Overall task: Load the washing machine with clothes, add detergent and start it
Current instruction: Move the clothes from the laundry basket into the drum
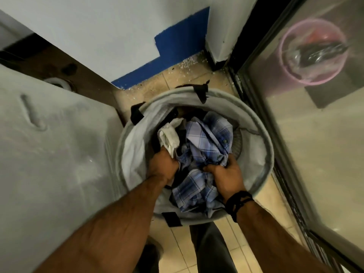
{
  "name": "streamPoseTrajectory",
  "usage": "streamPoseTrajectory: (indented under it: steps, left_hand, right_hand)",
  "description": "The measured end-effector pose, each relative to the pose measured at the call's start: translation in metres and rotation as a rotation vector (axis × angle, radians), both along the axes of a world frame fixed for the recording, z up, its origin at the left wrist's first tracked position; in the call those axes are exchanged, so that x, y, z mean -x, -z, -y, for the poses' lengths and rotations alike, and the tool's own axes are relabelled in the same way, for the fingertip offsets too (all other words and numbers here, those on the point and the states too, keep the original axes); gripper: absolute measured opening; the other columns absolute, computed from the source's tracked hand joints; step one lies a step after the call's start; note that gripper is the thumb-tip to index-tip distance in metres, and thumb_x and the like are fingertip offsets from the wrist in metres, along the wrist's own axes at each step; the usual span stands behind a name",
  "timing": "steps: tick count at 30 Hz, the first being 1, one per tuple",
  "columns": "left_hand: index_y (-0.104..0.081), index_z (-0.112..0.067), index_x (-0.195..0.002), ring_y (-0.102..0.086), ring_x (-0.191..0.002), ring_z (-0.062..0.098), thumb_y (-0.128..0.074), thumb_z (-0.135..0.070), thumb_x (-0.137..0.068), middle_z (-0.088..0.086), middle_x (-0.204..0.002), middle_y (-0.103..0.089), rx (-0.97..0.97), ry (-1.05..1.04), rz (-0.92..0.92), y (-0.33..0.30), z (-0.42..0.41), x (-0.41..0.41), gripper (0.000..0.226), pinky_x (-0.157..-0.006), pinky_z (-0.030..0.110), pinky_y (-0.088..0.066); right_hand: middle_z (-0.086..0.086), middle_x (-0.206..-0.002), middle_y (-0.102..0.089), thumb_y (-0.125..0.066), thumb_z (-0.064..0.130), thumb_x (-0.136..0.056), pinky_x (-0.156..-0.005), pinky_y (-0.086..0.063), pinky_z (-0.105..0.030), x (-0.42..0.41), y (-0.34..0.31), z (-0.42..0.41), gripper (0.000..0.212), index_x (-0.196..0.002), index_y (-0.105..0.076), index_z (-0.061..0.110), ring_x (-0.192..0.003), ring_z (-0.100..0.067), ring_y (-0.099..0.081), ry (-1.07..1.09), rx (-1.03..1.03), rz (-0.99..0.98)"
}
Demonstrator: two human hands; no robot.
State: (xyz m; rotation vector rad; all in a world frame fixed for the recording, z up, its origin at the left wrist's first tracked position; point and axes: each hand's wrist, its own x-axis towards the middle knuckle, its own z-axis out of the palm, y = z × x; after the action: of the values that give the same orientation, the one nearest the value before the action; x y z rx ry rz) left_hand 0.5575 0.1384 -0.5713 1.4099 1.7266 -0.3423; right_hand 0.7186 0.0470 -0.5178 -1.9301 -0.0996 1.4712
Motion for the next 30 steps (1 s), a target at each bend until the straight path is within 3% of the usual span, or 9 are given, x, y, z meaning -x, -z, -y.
streamPoseTrajectory:
  steps: [3, 7, 10, 16, 19, 22, 24, 26, 30]
  left_hand:
    - [-0.050, -0.012, -0.129, -0.061, -0.106, 0.041, -0.062, -0.021, -0.085, 0.020, -0.119, -0.064, -0.034, -0.055, 0.021, -0.048, -0.003, 0.003, 0.047, -0.088, 0.041, -0.051]
    - [-0.054, -0.013, -0.128, -0.060, -0.109, 0.038, -0.060, -0.020, -0.087, 0.018, -0.121, -0.065, -0.113, -0.129, 0.052, -0.123, 0.006, 0.012, 0.042, -0.090, 0.039, -0.050]
    - [-0.055, -0.018, -0.129, -0.061, -0.108, 0.036, -0.061, -0.025, -0.089, 0.013, -0.120, -0.066, -0.171, -0.248, 0.148, -0.187, 0.017, 0.024, 0.041, -0.089, 0.038, -0.051]
    - [-0.047, -0.021, -0.140, -0.059, -0.116, 0.034, -0.061, -0.038, -0.088, 0.009, -0.130, -0.062, -0.301, -0.390, 0.301, -0.324, 0.036, 0.048, 0.057, -0.096, 0.038, -0.048]
    - [-0.054, -0.026, -0.133, -0.061, -0.111, 0.024, -0.060, -0.035, -0.092, 0.000, -0.123, -0.065, -0.411, -0.432, 0.505, -0.402, 0.043, 0.072, 0.042, -0.090, 0.029, -0.047]
    - [-0.062, -0.023, -0.123, -0.064, -0.106, 0.014, -0.062, -0.031, -0.090, -0.003, -0.116, -0.069, -0.532, -0.436, 0.714, -0.477, 0.050, 0.102, 0.034, -0.089, 0.026, -0.050]
    - [-0.066, -0.020, -0.116, -0.066, -0.100, 0.012, -0.061, -0.035, -0.082, -0.003, -0.108, -0.072, -0.556, -0.423, 0.804, -0.520, 0.055, 0.134, 0.038, -0.082, 0.022, -0.050]
    - [-0.067, -0.023, -0.115, -0.067, -0.097, 0.010, -0.060, -0.040, -0.077, -0.006, -0.105, -0.073, -0.615, -0.418, 0.824, -0.557, 0.058, 0.169, 0.042, -0.083, 0.024, -0.052]
    - [-0.061, -0.021, -0.127, -0.063, -0.108, 0.010, -0.066, -0.033, -0.084, -0.011, -0.116, -0.067, -0.832, -0.437, 0.775, -0.624, 0.061, 0.257, 0.045, -0.089, 0.022, -0.048]
  right_hand:
    - [-0.004, -0.113, -0.070, -0.070, 0.003, -0.083, -0.079, -0.059, -0.047, 0.000, -0.041, -0.001, 0.051, -0.125, -0.054, 0.026, -0.090, -0.027, -0.068, -0.005, -0.066, 0.020]
    - [0.003, -0.113, -0.071, -0.071, 0.005, -0.082, -0.085, -0.058, -0.056, 0.009, -0.107, -0.004, 0.056, -0.129, -0.054, 0.032, -0.095, -0.024, -0.071, -0.009, -0.140, 0.064]
    - [0.005, -0.121, -0.070, -0.073, 0.007, -0.079, -0.096, -0.054, -0.053, 0.020, -0.171, -0.001, 0.062, -0.132, -0.054, 0.034, -0.109, -0.022, -0.067, -0.029, -0.226, 0.101]
    - [0.006, -0.129, -0.066, -0.071, 0.007, -0.076, -0.104, -0.049, -0.051, 0.049, -0.320, 0.016, 0.064, -0.135, -0.054, 0.028, -0.119, -0.016, -0.062, -0.117, -0.445, 0.239]
    - [0.002, -0.125, -0.068, -0.070, -0.004, -0.077, -0.102, -0.051, -0.051, 0.074, -0.398, 0.023, 0.060, -0.132, -0.058, 0.019, -0.115, -0.016, -0.065, -0.154, -0.563, 0.295]
    - [0.003, -0.126, -0.069, -0.069, -0.002, -0.076, -0.098, -0.055, -0.038, 0.108, -0.472, 0.023, 0.063, -0.136, -0.056, 0.016, -0.116, -0.014, -0.065, -0.222, -0.719, 0.342]
    - [0.005, -0.126, -0.069, -0.068, -0.010, -0.081, -0.096, -0.055, -0.032, 0.136, -0.516, 0.021, 0.063, -0.136, -0.055, 0.016, -0.116, -0.013, -0.065, -0.267, -0.829, 0.353]
    - [0.011, -0.120, -0.071, -0.065, -0.016, -0.080, -0.092, -0.056, -0.026, 0.162, -0.554, 0.017, 0.061, -0.132, -0.057, 0.016, -0.112, -0.008, -0.066, -0.316, -0.929, 0.377]
    - [0.022, -0.109, -0.071, -0.067, -0.004, -0.071, -0.082, -0.050, -0.011, 0.232, -0.618, 0.002, 0.059, -0.128, -0.058, 0.013, -0.103, 0.005, -0.065, -0.473, -1.108, 0.410]
